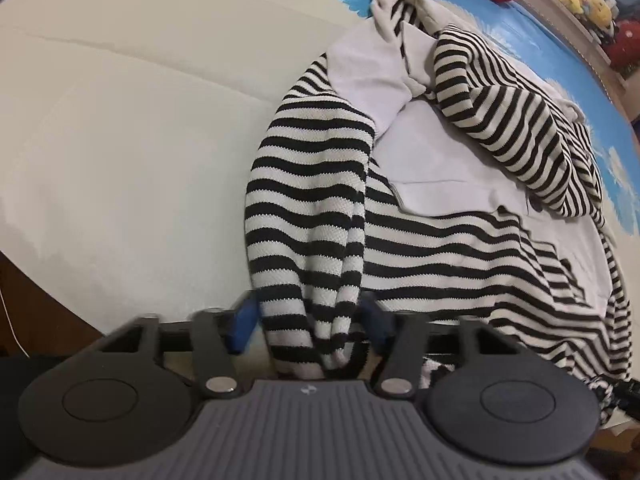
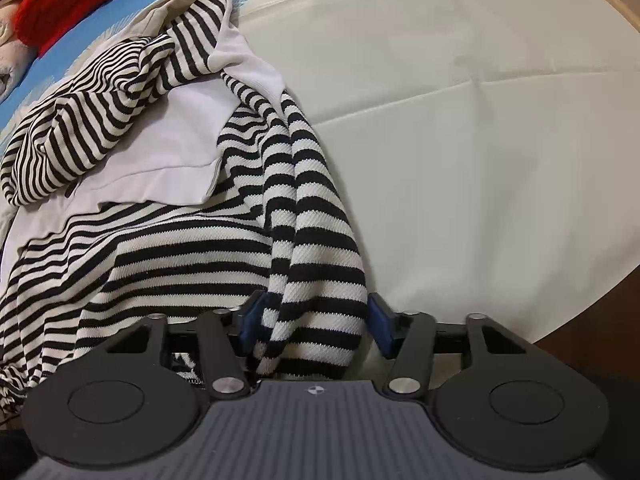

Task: Fold small clothes

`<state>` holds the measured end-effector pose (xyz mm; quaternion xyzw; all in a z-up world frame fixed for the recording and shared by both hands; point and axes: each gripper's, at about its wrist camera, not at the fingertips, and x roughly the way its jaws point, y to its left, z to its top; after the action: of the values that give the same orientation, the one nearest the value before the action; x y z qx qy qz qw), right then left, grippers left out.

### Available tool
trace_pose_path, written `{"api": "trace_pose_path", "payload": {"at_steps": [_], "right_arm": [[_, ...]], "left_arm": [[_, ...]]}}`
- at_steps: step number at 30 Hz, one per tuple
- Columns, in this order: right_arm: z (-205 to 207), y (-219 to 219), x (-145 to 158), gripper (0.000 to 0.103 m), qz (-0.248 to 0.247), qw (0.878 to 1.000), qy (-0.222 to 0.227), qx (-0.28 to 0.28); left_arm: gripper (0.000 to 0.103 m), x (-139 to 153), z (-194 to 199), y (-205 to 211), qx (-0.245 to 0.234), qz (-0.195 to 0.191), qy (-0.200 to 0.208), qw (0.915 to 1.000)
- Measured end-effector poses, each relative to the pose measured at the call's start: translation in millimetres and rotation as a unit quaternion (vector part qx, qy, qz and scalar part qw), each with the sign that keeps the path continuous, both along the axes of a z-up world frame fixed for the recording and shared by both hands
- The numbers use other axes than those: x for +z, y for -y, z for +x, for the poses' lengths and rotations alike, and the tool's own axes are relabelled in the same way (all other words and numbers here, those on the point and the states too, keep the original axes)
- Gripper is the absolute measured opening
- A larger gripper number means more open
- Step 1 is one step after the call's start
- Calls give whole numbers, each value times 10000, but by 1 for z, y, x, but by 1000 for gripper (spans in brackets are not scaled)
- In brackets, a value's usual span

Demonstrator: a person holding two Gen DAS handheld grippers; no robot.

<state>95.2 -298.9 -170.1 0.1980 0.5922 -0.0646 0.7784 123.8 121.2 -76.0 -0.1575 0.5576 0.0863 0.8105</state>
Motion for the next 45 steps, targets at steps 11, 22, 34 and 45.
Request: {"api": "trace_pose_path", "payload": {"at_steps": [11,22,34,45], "right_arm": [[-14,17,22,9,358,9982,391,-286],[-7,12,4,28,149,9997,-162,-105],[-9,9,4,29,121,9998,-141,-4],[-12,20,25,9,302,9984,431,-193]], "left_arm": [[7,32,-22,-6,-46,-224,439,9988],[32,9,-8,-6,29,-295,-180,9994],[33,7,-12,-4,-19,-242,-215,9995],[7,23,-17,8,-481,-61,187,9986]]}}
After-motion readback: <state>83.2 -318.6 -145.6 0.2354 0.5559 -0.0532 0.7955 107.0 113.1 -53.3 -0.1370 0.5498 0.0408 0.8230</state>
